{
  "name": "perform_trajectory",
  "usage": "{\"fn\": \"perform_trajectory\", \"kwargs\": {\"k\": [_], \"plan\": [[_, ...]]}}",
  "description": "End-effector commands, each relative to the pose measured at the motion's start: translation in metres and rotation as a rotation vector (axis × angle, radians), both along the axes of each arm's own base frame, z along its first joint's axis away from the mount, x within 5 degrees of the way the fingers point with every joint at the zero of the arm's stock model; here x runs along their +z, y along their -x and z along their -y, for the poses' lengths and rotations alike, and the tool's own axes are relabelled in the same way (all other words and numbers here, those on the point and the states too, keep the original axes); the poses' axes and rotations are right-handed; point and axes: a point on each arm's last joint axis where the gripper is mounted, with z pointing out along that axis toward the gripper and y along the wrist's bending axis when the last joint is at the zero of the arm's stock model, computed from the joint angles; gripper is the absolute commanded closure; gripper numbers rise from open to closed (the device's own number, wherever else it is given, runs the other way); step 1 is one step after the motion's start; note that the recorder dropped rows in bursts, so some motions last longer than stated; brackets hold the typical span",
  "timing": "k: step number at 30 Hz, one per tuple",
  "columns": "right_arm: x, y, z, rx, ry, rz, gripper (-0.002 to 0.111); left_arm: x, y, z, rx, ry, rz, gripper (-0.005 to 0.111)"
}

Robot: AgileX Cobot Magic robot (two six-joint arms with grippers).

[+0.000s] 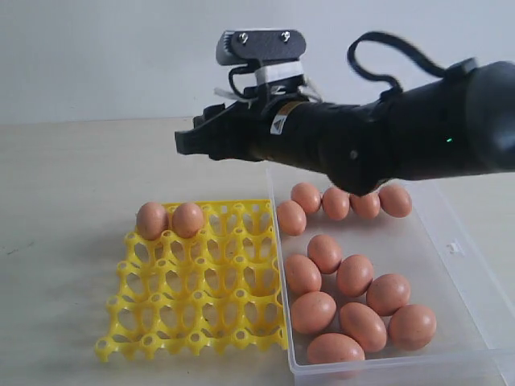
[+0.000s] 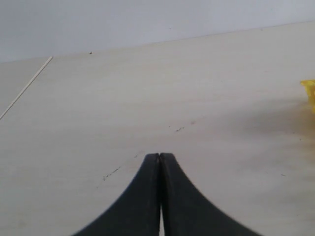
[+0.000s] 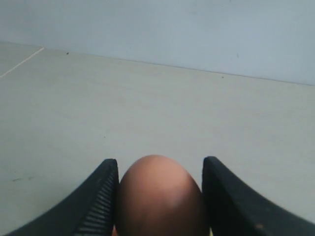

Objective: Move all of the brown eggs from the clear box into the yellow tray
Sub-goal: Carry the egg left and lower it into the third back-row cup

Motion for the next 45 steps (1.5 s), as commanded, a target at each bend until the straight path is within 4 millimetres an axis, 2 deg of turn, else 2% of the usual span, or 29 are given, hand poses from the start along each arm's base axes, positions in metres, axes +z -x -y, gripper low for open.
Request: {"fn": "perform_trajectory", "kwargs": {"k": [1,8,18,28,34,37,45], "plan": [[-0.03,-0.005,-0.013,0.007,-0.008,0.031,0.108,0.002,0.0,0.0,-0.005,0.003,0.013,0.107],[-0.057,-0.007,-0.016,0.007,0.027,-0.008,0.108,0.002,0.0,0.0,-0.005,0.003,0.013,0.107],[-0.067,-0.014,-0.025,0.023,0.085,-0.09,0.108,0.002,0.0,0.0,-0.005,0.003,0.013,0.107],[-0.069,-0.013,-0.024,0.026,0.101,-0.111,0.108,0.002,0.0,0.0,-0.005,0.003,0.013,0.107],[-0.08,-0.011,-0.024,0.029,0.132,-0.152,0.107,0.002,0.0,0.0,-0.005,0.003,0.013,0.107],[-0.082,-0.011,-0.024,0.03,0.137,-0.158,0.099,0.002,0.0,0.0,-0.005,0.003,0.013,0.107],[-0.082,-0.011,-0.024,0.03,0.137,-0.158,0.066,0.002,0.0,0.0,-0.005,0.003,0.013,0.107]]}}
